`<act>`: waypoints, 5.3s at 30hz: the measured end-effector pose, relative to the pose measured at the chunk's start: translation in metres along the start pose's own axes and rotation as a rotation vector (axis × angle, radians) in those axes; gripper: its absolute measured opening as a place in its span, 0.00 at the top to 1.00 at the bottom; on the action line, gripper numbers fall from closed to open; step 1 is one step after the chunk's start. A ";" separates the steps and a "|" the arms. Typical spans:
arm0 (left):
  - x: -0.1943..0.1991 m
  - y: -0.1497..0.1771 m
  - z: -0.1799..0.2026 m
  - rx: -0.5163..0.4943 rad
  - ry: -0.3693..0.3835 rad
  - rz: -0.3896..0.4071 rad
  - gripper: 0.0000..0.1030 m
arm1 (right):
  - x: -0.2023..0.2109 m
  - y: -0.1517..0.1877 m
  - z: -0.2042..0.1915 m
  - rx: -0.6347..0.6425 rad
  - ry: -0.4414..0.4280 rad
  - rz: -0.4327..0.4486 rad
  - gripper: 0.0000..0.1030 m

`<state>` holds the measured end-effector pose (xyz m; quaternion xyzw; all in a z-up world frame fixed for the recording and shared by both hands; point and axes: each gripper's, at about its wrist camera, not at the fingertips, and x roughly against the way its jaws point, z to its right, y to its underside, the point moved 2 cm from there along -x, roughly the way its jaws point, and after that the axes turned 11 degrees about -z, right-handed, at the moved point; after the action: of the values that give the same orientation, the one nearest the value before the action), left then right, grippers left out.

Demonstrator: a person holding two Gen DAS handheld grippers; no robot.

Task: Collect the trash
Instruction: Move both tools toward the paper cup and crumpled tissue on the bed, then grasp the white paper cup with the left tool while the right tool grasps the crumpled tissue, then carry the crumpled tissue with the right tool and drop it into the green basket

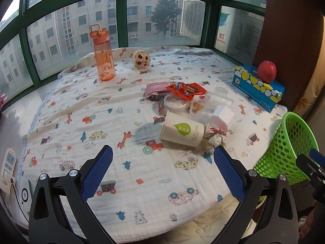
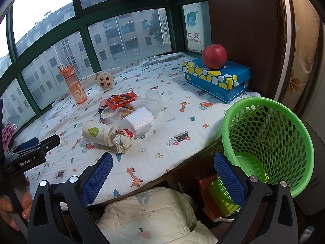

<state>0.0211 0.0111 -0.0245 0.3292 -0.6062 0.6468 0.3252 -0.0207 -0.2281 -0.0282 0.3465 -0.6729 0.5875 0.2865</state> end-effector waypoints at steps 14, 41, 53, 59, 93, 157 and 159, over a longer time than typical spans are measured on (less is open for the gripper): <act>-0.009 -0.010 -0.005 0.005 -0.012 -0.008 0.05 | -0.011 -0.008 -0.002 0.000 -0.006 -0.020 0.06; -0.081 -0.031 0.011 -0.096 -0.027 -0.145 0.05 | -0.034 -0.033 -0.003 0.003 -0.022 -0.061 0.06; -0.118 -0.032 0.038 -0.200 -0.010 -0.192 0.05 | -0.050 -0.036 0.006 -0.007 -0.016 -0.092 0.06; -0.135 -0.032 0.047 -0.235 -0.027 -0.224 0.05 | -0.055 -0.036 0.006 -0.008 -0.016 -0.104 0.06; -0.084 -0.055 -0.032 -0.056 0.060 -0.098 0.19 | -0.153 -0.045 -0.075 0.115 -0.139 -0.271 0.28; -0.033 -0.068 0.280 -0.524 0.416 -0.095 0.19 | 0.032 -0.009 0.221 -0.362 0.211 0.065 0.30; -0.035 -0.062 0.290 -0.542 0.427 -0.110 0.19 | 0.037 -0.007 0.229 -0.381 0.221 0.078 0.28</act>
<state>0.1011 -0.2760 -0.0033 0.1203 -0.6554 0.4984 0.5546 -0.0323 -0.4603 -0.0286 0.1935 -0.7491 0.4946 0.3960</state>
